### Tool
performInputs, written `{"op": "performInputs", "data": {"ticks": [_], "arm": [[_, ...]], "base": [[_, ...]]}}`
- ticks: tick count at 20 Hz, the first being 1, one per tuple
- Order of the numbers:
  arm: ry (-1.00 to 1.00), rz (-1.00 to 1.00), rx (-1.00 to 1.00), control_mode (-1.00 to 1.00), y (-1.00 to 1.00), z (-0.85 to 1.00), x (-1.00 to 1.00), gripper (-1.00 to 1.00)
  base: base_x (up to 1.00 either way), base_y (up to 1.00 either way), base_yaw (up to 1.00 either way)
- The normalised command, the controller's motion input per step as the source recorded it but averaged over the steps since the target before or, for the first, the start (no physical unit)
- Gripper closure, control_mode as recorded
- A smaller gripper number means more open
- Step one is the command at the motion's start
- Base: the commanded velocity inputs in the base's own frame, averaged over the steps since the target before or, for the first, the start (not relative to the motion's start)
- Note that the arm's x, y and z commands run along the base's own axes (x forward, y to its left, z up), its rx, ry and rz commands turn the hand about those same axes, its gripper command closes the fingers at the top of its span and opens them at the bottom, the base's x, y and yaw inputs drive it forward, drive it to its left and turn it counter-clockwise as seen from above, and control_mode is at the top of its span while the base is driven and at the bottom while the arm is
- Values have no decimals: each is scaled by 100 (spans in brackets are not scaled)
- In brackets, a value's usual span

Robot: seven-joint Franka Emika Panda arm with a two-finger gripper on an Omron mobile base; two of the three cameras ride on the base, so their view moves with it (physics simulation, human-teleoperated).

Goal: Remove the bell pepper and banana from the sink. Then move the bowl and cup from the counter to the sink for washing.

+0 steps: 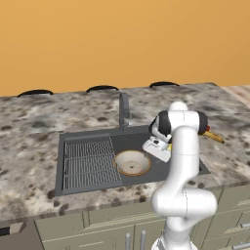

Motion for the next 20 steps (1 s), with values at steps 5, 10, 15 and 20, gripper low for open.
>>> {"op": "performInputs", "data": {"ticks": [5,10,15,20], "arm": [[-8,0,-4,-100,-2,32,-14,-100],[-6,0,-8,-100,-2,34,-15,-100],[-4,0,-8,-100,-4,34,-24,-100],[-2,-2,-7,-100,-1,39,-27,-100]], "base": [[0,0,0],[0,0,0],[0,0,0],[0,0,0]]}}
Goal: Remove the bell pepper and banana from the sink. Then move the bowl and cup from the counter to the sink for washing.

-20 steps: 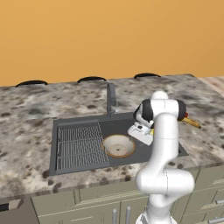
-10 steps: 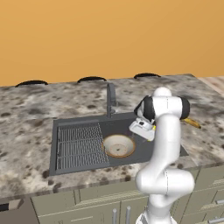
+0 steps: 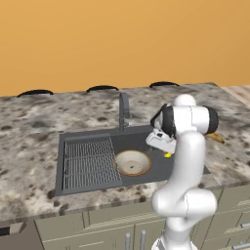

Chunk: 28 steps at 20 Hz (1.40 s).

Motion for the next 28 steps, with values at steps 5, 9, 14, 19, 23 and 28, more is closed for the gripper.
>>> {"op": "performInputs", "data": {"ticks": [5,9,14,19,23,28], "arm": [[0,-12,-6,-100,0,44,-24,-100],[0,-31,-6,-100,0,35,-26,-100],[0,-42,-2,-100,0,34,-28,-100],[0,-43,0,-100,0,35,-31,-100],[0,-45,0,-100,0,38,-24,-100],[0,-47,-3,-100,0,37,-23,-100]], "base": [[0,0,0],[0,0,0],[0,0,0],[0,0,0],[0,0,0],[0,0,0]]}}
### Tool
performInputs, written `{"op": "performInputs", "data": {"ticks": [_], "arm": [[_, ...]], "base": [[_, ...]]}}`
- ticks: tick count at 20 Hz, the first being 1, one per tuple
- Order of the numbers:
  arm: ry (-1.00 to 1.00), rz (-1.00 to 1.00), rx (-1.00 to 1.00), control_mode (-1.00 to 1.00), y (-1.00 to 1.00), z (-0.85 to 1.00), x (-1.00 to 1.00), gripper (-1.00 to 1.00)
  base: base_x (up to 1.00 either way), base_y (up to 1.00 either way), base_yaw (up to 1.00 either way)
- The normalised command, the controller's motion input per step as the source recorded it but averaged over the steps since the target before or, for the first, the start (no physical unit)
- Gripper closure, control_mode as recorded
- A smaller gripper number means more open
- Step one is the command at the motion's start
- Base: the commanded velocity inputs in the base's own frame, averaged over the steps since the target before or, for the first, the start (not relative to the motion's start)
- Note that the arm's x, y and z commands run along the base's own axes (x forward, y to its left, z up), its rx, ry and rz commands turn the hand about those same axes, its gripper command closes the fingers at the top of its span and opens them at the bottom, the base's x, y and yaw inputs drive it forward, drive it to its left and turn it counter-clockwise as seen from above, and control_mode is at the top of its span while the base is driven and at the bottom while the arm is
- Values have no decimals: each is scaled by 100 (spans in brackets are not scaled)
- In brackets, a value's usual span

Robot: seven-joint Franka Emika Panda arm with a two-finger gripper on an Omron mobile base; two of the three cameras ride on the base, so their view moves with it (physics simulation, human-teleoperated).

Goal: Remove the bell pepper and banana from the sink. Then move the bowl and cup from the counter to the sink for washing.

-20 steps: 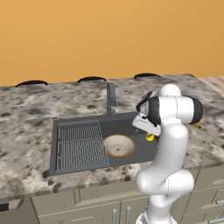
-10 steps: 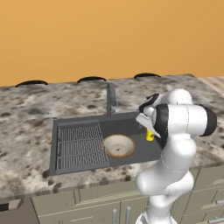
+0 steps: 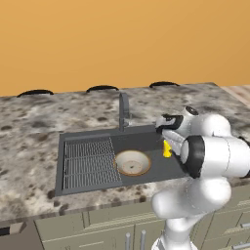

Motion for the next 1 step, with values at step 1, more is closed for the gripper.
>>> {"op": "performInputs", "data": {"ticks": [1], "arm": [[0,-47,-5,-100,0,36,-21,-100]], "base": [[0,0,0]]}}
